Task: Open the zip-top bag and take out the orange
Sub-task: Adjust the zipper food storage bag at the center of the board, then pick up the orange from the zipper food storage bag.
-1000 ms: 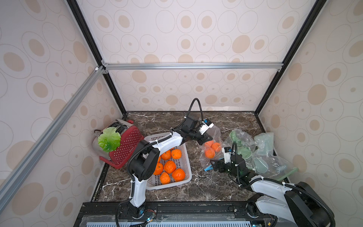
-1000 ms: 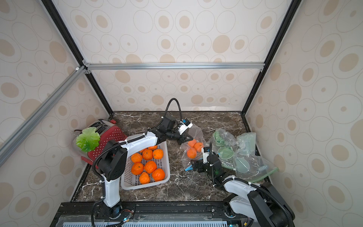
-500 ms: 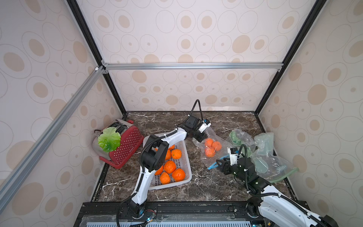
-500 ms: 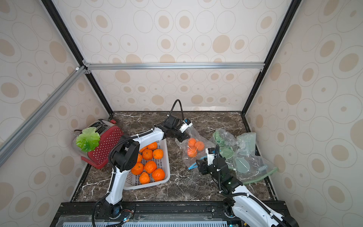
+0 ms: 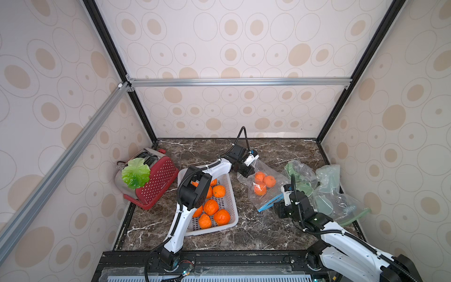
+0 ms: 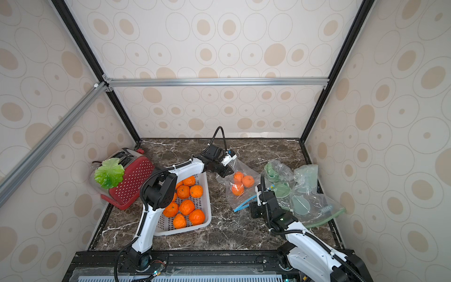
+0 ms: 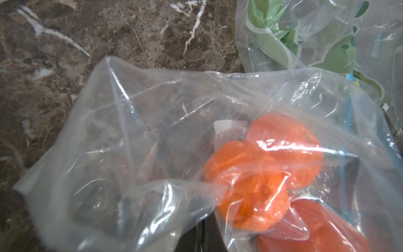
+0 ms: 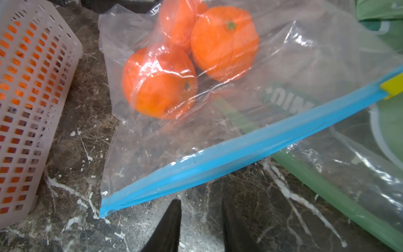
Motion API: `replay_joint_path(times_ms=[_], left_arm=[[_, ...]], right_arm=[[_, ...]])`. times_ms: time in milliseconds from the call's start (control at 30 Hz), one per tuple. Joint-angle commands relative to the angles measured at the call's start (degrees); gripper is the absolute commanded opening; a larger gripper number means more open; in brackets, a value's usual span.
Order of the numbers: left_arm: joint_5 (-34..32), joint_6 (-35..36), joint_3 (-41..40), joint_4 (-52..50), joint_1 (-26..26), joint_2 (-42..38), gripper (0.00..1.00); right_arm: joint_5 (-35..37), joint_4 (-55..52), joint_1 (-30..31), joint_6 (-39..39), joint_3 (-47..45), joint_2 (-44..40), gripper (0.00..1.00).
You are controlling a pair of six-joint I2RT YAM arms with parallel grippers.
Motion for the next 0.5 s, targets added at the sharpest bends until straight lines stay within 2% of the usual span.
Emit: replay_joint_path(times_ms=[0, 167, 233, 300, 467], left_arm=[[0.55, -0.23, 0.89, -1.06, -0.11, 2.14, 0.0], [0.83, -1.12, 1.05, -0.75, -0.11, 3.79, 0.0], [1.12, -1.32, 1.14, -0.78, -0.1, 4.31, 0.0], [1.24, -1.37, 1.06, -0.82, -0.2, 4.62, 0.0], [1.33, -1.19, 0.18, -0.86, -0.37, 3.88, 0.0]], right_arm=[[1.18, 7.7, -0.04, 0.97, 1.47, 4.7, 0.35], [-1.81, 20.46, -0.05, -0.28, 2.58, 15.22, 0.37], [-3.29, 20.93, -0.02, 0.0, 4.75, 17.78, 0.38], [-4.68, 23.11, -0.01, 0.04, 5.95, 19.47, 0.46], [-4.97, 27.02, 0.02, -1.6, 7.77, 22.98, 0.75]])
